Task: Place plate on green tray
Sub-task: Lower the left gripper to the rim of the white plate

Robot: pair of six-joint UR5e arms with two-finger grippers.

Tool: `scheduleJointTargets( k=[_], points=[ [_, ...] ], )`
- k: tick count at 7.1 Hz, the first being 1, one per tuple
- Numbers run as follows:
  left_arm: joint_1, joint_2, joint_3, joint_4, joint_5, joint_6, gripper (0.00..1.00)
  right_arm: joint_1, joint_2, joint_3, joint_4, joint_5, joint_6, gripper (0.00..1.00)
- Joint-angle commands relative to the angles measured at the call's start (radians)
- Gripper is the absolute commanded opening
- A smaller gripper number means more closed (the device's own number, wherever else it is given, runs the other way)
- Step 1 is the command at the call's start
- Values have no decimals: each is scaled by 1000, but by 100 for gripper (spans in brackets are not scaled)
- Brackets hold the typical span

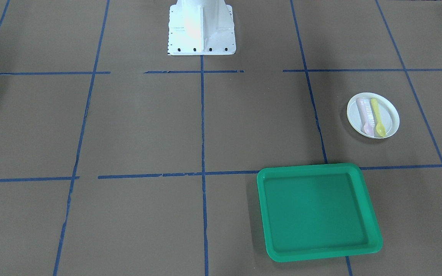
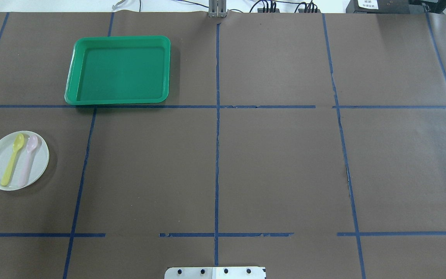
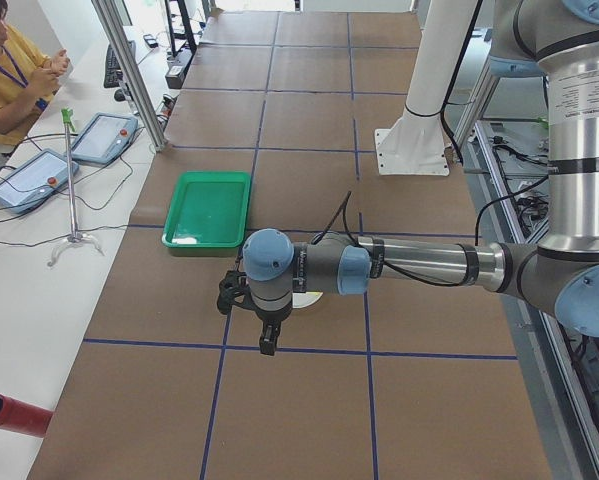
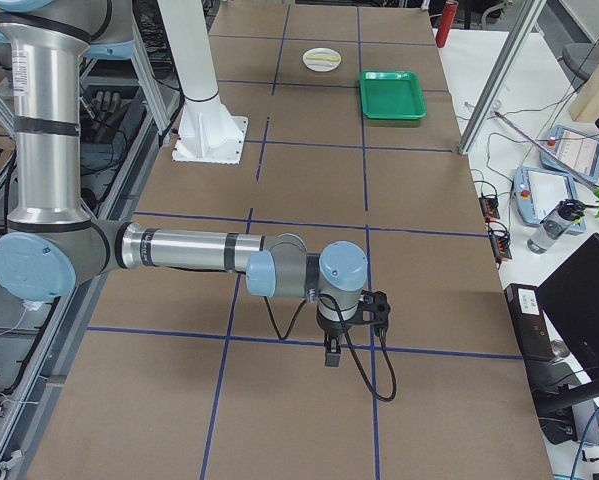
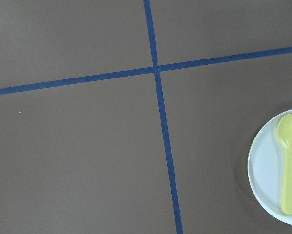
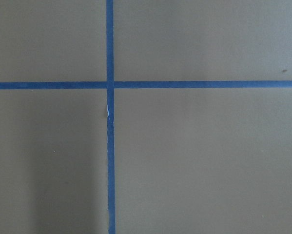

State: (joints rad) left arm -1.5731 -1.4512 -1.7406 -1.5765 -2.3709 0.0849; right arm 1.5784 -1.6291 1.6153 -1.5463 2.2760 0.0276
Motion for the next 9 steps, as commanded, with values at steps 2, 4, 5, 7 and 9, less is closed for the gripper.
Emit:
scheduleJointTargets(
  k=[2,4,5,7,9],
  points=[
    [196,5,166,-462,4,-392,100,0,0,0,-2,-1,0,100],
    [322,8,263,-739,12,-619,100,0,0,0,0,-1,0,100],
    [384,9,271,-811,16,-724,100,0,0,0,0,-1,0,100],
    [476,12,283,-926,57,-873,100,0,0,0,0,-1,0,100],
    [505,12,318,-985,75,-896,100,0,0,0,0,-1,0,100]
  ],
)
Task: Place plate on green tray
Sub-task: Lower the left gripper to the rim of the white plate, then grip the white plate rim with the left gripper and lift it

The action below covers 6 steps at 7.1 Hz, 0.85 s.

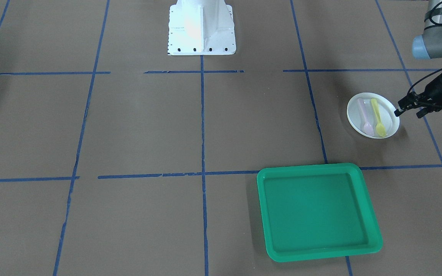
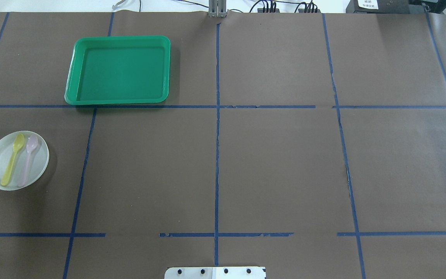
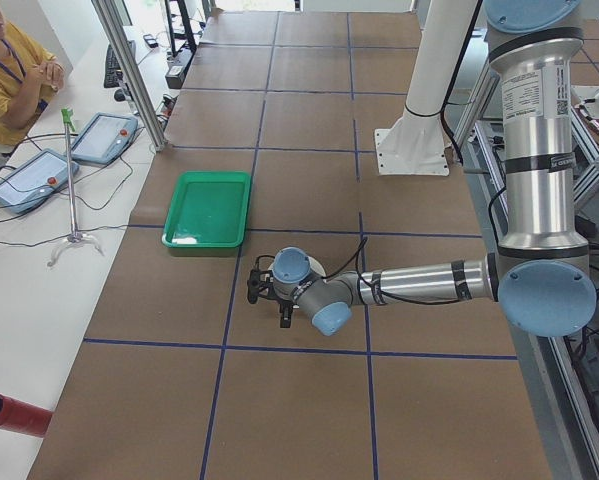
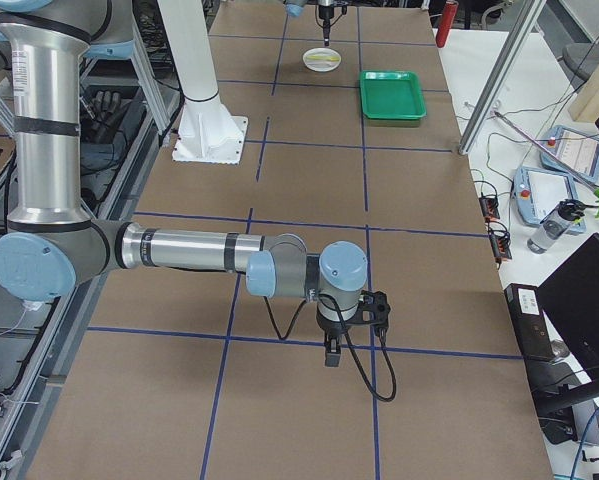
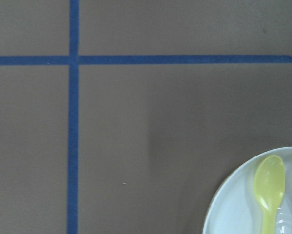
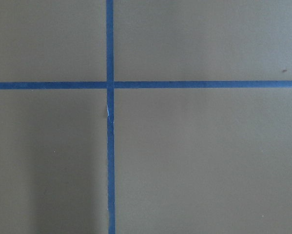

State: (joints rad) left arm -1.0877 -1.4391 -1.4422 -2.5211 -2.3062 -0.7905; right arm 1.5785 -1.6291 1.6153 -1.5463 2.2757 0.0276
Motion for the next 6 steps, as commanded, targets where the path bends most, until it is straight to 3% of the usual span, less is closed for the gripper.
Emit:
scheduleJointTargets(
  k=[1,2,3,5,6],
  points=[
    [32,0,26,-48,10,-21,97,0,0,0,0,1,0,100],
    [40,0,26,-48,10,-21,89,0,0,0,0,-1,0,100],
    [43,0,26,-47,8,-23,66,0,0,0,0,-1,0,100],
    [43,0,22,-48,1,-24,3,0,0,0,-2,1,0,100],
    [45,-1,22,-48,-2,-24,0,0,0,0,0,1,0,100]
  ],
)
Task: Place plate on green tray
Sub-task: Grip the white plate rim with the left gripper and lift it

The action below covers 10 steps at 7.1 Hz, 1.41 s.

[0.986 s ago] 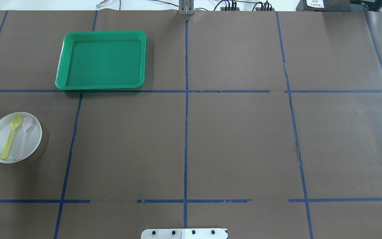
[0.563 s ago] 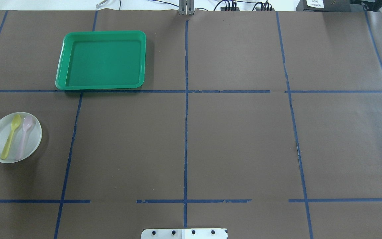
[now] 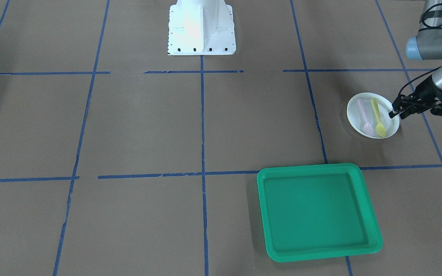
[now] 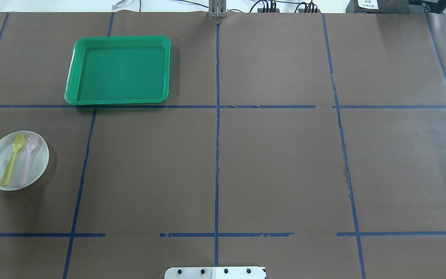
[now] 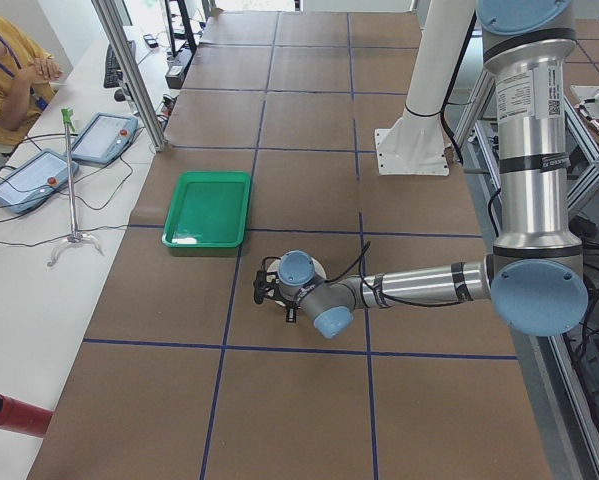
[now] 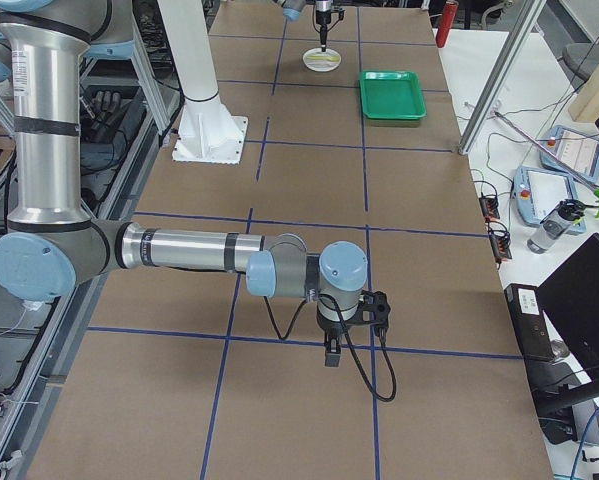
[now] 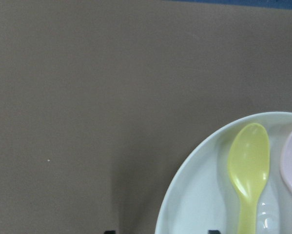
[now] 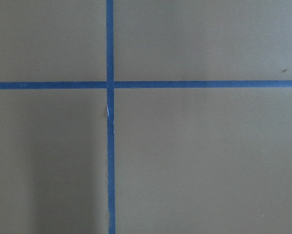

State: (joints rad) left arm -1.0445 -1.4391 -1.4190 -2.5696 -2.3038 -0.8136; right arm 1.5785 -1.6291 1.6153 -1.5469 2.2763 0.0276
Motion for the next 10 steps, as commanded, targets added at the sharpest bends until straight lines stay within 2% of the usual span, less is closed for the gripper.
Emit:
scheduleJointTargets(
  k=[1,4,5,7,8,9,10],
  points=[
    [0,-1,-1,0,-3,1,0,0,0,0,1,-1,0,100],
    [-2,0,-46,5,-29,-1,0,0,0,0,1,0,0,100],
    [-11,0,-70,6,-128,-1,0,0,0,0,1,-1,0,100],
    [-87,-29,-90,14,-157,-1,0,0,0,0,1,0,0,100],
    [-109,-70,-87,37,-187,-1,0,0,0,0,1,0,0,100],
    [-129,-154,-81,119,-189,-1,0,0,0,0,1,-1,0,100],
    [-143,-290,-52,263,-189,-1,0,0,0,0,1,-1,0,100]
  ],
)
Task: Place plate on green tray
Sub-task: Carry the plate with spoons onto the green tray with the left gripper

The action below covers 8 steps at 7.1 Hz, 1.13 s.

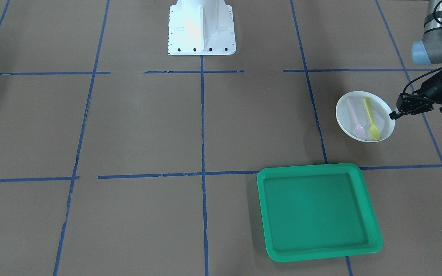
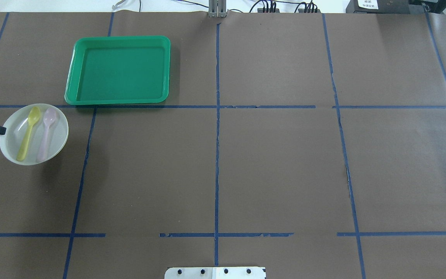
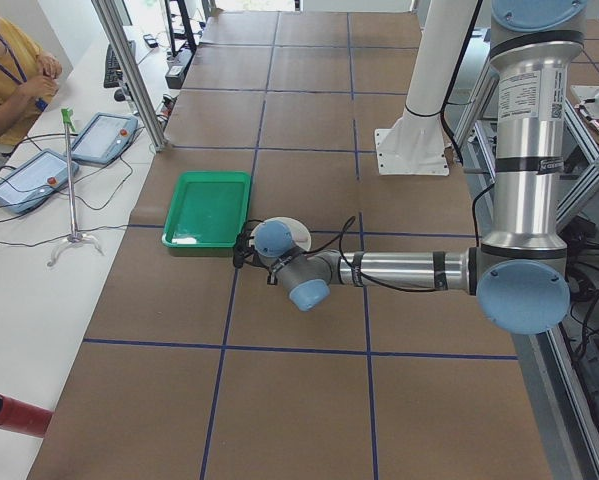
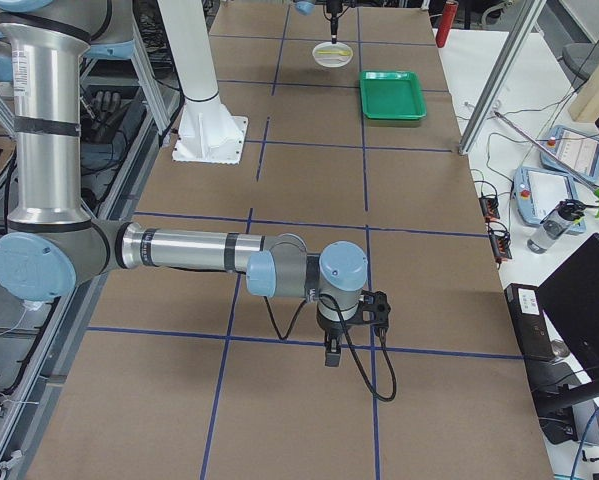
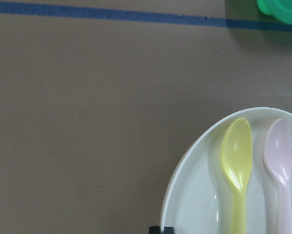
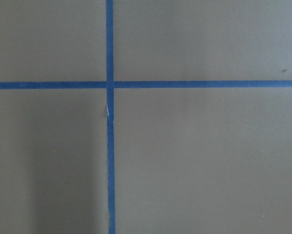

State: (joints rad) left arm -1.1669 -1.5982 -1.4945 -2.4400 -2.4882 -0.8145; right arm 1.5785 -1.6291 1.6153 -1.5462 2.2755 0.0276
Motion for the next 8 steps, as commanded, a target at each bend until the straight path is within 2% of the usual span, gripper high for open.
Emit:
scheduleJointTargets(
  k=[1,2,4,5,7,8],
  points=[
    [-25,-272,101,215,-5,-3,0,0,0,0,-2,-1,0,100],
    [-23,-407,232,232,-6,-8,0,0,0,0,0,1,0,100],
    [-5,-588,464,228,-5,-12,0,0,0,0,0,1,0,100],
    [30,-629,532,222,3,-23,0,0,-2,0,0,1,0,100],
    [84,-650,569,204,9,-60,0,0,0,0,0,-1,0,100],
    [98,-670,617,137,35,-110,0,0,0,0,0,-1,0,100]
  ],
)
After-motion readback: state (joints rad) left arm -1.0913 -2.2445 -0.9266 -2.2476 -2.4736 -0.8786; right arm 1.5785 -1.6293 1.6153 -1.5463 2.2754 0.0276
